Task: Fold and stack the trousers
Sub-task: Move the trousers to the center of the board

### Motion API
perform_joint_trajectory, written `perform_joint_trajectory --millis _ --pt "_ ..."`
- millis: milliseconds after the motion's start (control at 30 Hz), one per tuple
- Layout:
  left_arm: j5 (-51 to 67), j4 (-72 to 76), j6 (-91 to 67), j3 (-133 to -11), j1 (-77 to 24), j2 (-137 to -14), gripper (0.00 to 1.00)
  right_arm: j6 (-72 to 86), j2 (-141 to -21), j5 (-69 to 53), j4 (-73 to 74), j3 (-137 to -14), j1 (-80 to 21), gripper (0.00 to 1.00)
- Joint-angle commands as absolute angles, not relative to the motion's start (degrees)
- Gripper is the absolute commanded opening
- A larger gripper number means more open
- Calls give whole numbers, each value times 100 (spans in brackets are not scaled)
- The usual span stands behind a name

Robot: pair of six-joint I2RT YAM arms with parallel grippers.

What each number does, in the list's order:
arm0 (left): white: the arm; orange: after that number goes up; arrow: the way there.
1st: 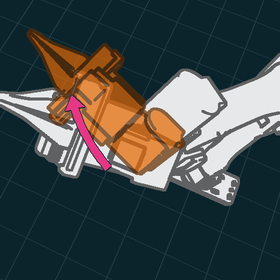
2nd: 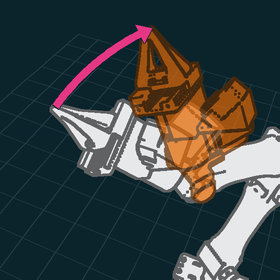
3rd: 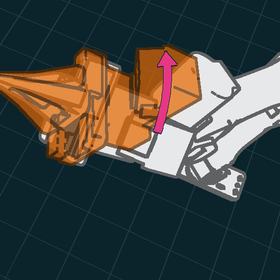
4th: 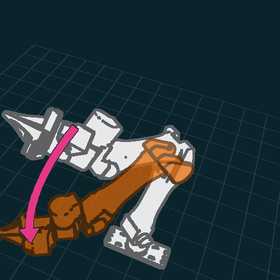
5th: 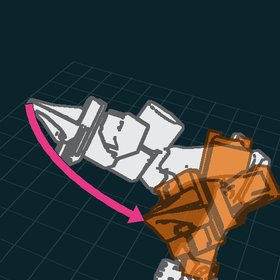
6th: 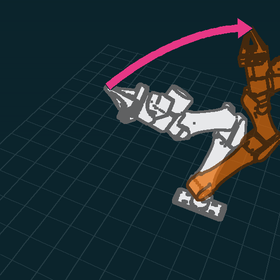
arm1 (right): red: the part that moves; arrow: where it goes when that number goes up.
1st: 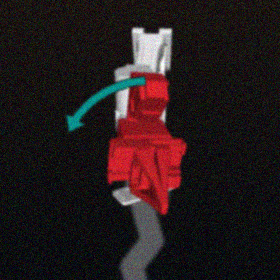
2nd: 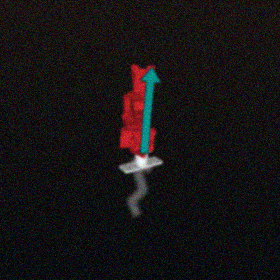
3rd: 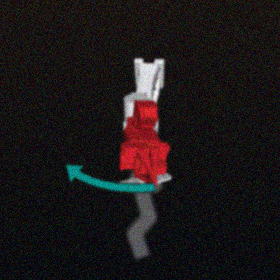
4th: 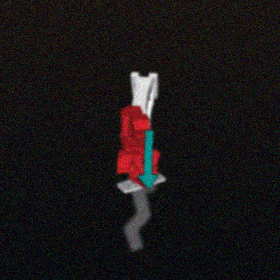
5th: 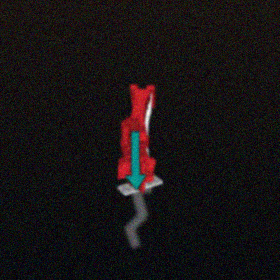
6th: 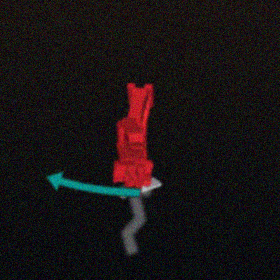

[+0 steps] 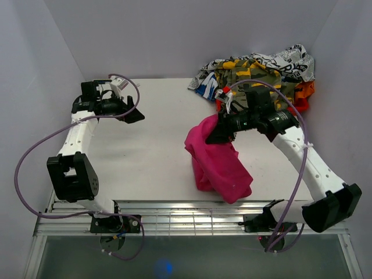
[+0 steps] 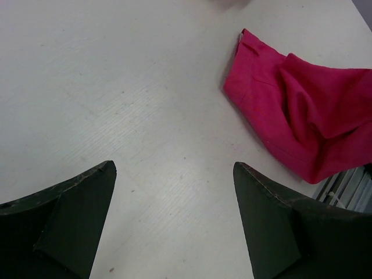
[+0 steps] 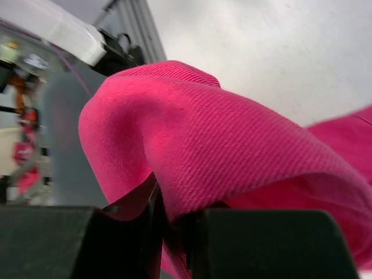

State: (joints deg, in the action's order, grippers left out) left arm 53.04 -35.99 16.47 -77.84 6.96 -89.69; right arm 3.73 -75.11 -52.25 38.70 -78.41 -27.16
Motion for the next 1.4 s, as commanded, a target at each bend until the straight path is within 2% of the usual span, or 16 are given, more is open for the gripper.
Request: perform_joint_trajectory --millis 0,167,300,400,600,733,800,867,900,967,1033,1200,1367 --pt "4844 -3683 1600 -7946 -241 -8912 92 -1277 -6769 -3965 4999 -7656 -2716 8" --pt "3448 -2980 1275 -7866 -1448 -9228 92 -2916 -6040 -2990 6185 -7497 -2716 8" --pt "2542 -2751 1108 -8242 -2633 -10130 92 -3778 -5775 -2339 6757 -7576 -2716 8" --pt "2189 -2698 967 -8629 -3162 -10729 93 -4271 -5617 -2101 7310 -7559 -2707 8" --pt "1391 -2628 800 -9728 -3822 -12084 94 -4736 -5344 -1513 7506 -7094 -2707 8" --pt "1056 -2689 598 -10168 -3841 -12647 92 -5211 -5256 -1064 7497 -6803 -2707 8" --pt "1055 -2803 685 -10213 -3841 -12840 78 -5431 -5230 -845 7497 -6636 -2707 8" --pt "1028 -2926 703 -10195 -3806 -12911 58 -5580 -5168 -730 7488 -6461 -2707 8" --pt "1089 -3057 694 -10161 -3753 -12885 42 -5685 -5151 -582 7480 -6416 -2707 8" --pt "1318 -3164 546 -9951 -3482 -12754 24 -5774 -5142 -388 7419 -6311 -2698 8" --pt "1318 -3278 484 -9757 -3192 -12385 0 -5984 -5142 -141 7348 -6162 -2655 8" --pt "1450 -3331 736 -8766 -1707 -11164 0 -6424 -5308 158 6752 -5810 -2409 8" --pt "1546 -3744 1528 -7912 -591 -10074 0 -6758 -6247 -202 6145 -5704 -1882 8"
